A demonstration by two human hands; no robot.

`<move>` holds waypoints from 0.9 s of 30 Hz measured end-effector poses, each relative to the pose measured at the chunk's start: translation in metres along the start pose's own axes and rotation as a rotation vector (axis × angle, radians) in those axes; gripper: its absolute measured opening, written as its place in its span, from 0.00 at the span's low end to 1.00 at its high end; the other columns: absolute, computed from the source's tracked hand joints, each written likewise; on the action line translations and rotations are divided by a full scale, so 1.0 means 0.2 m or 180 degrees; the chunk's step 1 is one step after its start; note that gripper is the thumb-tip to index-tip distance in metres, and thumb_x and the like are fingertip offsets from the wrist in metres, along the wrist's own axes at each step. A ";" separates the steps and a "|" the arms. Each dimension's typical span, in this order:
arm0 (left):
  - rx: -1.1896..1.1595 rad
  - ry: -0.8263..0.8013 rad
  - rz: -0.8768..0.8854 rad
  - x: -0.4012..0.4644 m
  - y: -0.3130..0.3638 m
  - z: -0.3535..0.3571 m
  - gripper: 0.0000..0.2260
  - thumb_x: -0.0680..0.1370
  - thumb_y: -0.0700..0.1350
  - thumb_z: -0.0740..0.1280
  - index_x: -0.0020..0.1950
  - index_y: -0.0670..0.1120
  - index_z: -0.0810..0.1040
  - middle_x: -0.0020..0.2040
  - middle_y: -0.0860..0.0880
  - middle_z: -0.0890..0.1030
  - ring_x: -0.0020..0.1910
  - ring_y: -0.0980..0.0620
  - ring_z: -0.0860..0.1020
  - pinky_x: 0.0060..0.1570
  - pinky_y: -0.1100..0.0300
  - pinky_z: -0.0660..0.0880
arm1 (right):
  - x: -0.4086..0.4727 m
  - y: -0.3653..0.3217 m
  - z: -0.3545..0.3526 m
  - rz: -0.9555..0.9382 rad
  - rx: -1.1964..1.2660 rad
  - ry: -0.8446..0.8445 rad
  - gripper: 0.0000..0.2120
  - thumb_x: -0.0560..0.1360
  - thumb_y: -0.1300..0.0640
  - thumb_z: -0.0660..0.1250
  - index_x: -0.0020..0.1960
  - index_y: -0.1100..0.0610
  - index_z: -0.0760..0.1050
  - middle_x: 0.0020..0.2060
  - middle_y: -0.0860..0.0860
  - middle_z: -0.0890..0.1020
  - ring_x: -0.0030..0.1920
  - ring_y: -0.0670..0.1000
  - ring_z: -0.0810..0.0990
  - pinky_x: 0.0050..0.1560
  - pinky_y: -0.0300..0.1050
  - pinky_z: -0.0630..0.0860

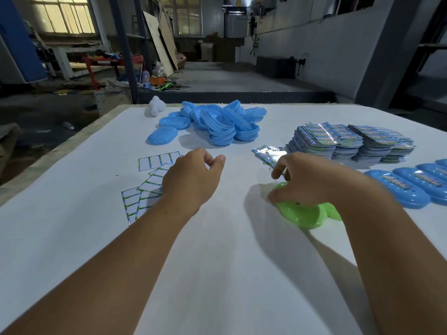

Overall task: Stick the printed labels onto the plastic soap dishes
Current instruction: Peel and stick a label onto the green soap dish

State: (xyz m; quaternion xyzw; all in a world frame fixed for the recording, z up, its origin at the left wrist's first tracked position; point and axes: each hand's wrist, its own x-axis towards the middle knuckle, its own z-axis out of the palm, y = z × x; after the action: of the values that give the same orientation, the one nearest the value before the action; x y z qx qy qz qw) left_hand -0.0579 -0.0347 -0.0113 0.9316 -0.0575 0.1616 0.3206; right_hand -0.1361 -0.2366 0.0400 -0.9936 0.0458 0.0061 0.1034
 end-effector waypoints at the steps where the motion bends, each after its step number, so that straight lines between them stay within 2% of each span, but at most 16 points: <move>1: -0.0006 -0.0008 -0.0005 0.00 0.00 0.00 0.17 0.78 0.65 0.60 0.41 0.53 0.73 0.38 0.54 0.80 0.42 0.50 0.78 0.39 0.55 0.70 | 0.01 0.01 0.00 -0.0011 0.0001 0.0038 0.18 0.70 0.48 0.76 0.57 0.46 0.76 0.43 0.42 0.75 0.40 0.44 0.76 0.36 0.42 0.70; 4: 0.0007 -0.0024 -0.0017 0.00 0.00 0.00 0.17 0.78 0.64 0.61 0.40 0.53 0.73 0.37 0.55 0.79 0.42 0.51 0.78 0.39 0.56 0.69 | 0.02 0.05 0.00 0.0054 -0.0079 0.0148 0.18 0.73 0.62 0.70 0.60 0.47 0.77 0.41 0.41 0.71 0.44 0.51 0.75 0.41 0.43 0.69; 8: 0.0038 -0.0083 -0.0002 0.00 0.00 -0.01 0.15 0.78 0.63 0.61 0.41 0.53 0.74 0.37 0.54 0.80 0.43 0.51 0.78 0.39 0.56 0.71 | 0.03 0.08 -0.01 0.0091 -0.0025 0.0110 0.20 0.73 0.67 0.64 0.60 0.49 0.78 0.43 0.45 0.73 0.44 0.52 0.74 0.35 0.40 0.67; 10: 0.0051 -0.0100 0.0007 0.00 0.00 -0.01 0.14 0.78 0.63 0.62 0.42 0.54 0.74 0.37 0.53 0.80 0.43 0.51 0.78 0.39 0.56 0.71 | 0.04 0.08 -0.01 0.0107 -0.0026 0.0075 0.21 0.73 0.67 0.63 0.60 0.48 0.78 0.46 0.47 0.75 0.45 0.53 0.75 0.37 0.42 0.67; 13: 0.0084 -0.0096 0.0011 0.00 0.00 -0.01 0.13 0.78 0.62 0.62 0.42 0.54 0.73 0.38 0.54 0.80 0.43 0.51 0.78 0.39 0.56 0.70 | 0.04 0.06 0.00 0.0054 0.0013 0.0149 0.20 0.73 0.66 0.63 0.60 0.47 0.77 0.45 0.46 0.74 0.46 0.51 0.74 0.38 0.42 0.67; 18: 0.0159 0.0040 0.0128 0.00 -0.01 0.00 0.10 0.78 0.60 0.63 0.44 0.54 0.74 0.41 0.54 0.81 0.44 0.50 0.78 0.41 0.56 0.72 | 0.08 0.01 0.07 -0.0250 0.0260 0.0320 0.15 0.75 0.60 0.66 0.59 0.45 0.77 0.44 0.40 0.74 0.41 0.41 0.73 0.36 0.36 0.65; 21: 0.0130 0.0269 0.0372 0.04 0.01 0.01 0.07 0.79 0.55 0.64 0.49 0.54 0.76 0.47 0.54 0.78 0.45 0.51 0.77 0.41 0.56 0.71 | 0.11 -0.03 0.12 -0.0443 0.0352 0.0348 0.13 0.76 0.57 0.67 0.59 0.45 0.77 0.46 0.40 0.75 0.40 0.37 0.71 0.35 0.32 0.64; 23: 0.0402 0.0450 0.0678 0.12 0.03 0.02 0.07 0.81 0.52 0.63 0.54 0.52 0.77 0.53 0.53 0.78 0.48 0.51 0.77 0.45 0.54 0.74 | 0.12 -0.04 0.14 -0.0474 0.0410 0.0391 0.13 0.77 0.57 0.66 0.60 0.46 0.77 0.47 0.41 0.77 0.39 0.37 0.71 0.35 0.33 0.64; 25: 0.0973 0.0639 0.1131 0.24 0.07 0.01 0.09 0.81 0.47 0.63 0.60 0.50 0.77 0.57 0.51 0.78 0.53 0.50 0.76 0.51 0.53 0.74 | 0.13 -0.05 0.15 -0.0490 0.0439 0.0457 0.13 0.77 0.57 0.66 0.61 0.46 0.77 0.48 0.42 0.78 0.39 0.38 0.71 0.38 0.38 0.66; 27: 0.1485 0.0627 0.1427 0.38 0.10 0.00 0.15 0.79 0.41 0.66 0.66 0.49 0.74 0.62 0.49 0.76 0.57 0.48 0.75 0.55 0.53 0.72 | 0.13 -0.06 0.15 -0.0510 0.0468 0.0491 0.14 0.77 0.58 0.65 0.61 0.46 0.77 0.48 0.43 0.78 0.41 0.41 0.72 0.42 0.41 0.67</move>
State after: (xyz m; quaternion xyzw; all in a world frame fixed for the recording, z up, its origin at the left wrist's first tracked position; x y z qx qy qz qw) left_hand 0.0089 -0.0499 0.0256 0.9239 -0.1911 0.3261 0.0593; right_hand -0.1091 -0.2217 0.0114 -0.9813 -0.0256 -0.0820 0.1723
